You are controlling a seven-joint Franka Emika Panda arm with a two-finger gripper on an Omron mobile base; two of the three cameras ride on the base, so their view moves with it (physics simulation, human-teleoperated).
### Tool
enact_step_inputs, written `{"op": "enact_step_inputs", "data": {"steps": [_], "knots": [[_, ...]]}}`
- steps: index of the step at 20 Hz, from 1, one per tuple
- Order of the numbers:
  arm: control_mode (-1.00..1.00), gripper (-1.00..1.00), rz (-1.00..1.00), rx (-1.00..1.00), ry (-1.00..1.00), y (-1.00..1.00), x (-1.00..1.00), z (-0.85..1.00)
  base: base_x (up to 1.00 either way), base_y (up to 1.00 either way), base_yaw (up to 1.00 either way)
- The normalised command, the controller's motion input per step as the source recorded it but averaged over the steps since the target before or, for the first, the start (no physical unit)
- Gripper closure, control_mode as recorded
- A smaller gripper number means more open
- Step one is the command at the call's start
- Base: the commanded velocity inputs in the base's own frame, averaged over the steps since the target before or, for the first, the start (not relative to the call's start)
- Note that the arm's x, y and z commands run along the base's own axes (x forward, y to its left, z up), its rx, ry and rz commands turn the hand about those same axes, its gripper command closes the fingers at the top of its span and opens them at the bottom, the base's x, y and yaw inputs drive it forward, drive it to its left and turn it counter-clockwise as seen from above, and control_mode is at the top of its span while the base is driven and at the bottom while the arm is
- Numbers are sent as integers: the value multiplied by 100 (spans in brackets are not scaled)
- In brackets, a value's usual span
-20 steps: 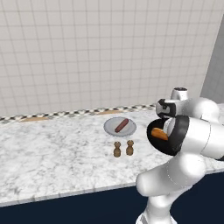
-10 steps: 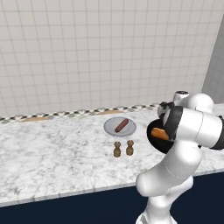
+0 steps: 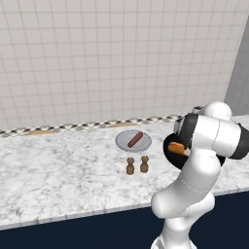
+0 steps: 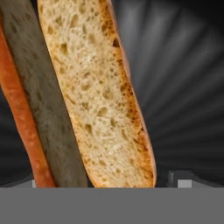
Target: Place one bun and one sausage from the bowl on each plate.
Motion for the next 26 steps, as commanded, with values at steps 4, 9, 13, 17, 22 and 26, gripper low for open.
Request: {"op": "enact_step_inputs", "data": {"steps": [4, 9, 13, 17, 22, 26], "knots": [[-100, 100, 0, 0, 0, 0, 13, -16, 0, 0, 0], [-100, 100, 0, 0, -2, 0, -1, -1, 0, 0, 0], [-100, 100, 0, 0, -31, 23, -33, 91, 0, 0, 0], [-100, 100, 0, 0, -31, 81, -5, 99, 0, 0, 0], [-100, 100, -1, -2, -18, 100, 40, 57, 0, 0, 0], [-100, 100, -8, 0, -1, 100, 86, 22, 0, 0, 0]]}}
